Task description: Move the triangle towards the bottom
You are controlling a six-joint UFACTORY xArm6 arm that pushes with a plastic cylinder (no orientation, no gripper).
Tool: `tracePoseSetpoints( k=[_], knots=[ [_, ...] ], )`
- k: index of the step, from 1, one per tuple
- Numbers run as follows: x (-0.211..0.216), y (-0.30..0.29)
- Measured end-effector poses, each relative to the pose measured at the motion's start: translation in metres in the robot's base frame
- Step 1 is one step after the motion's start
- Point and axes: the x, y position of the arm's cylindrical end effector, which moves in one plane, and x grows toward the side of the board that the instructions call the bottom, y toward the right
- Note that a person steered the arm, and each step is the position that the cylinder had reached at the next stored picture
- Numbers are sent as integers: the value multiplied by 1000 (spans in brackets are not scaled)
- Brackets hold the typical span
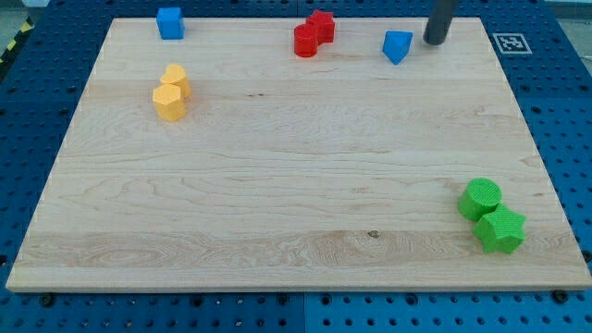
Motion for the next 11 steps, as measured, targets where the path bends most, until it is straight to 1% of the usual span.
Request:
tracePoseSetpoints(
  k=[1, 2, 3, 6, 8, 9, 10, 11],
  knots=[
    [-3, -10],
    [3, -36],
    [18, -60],
    [74, -60],
    [129, -60],
    [150, -58],
    [156, -49],
    [177, -31]
  ],
)
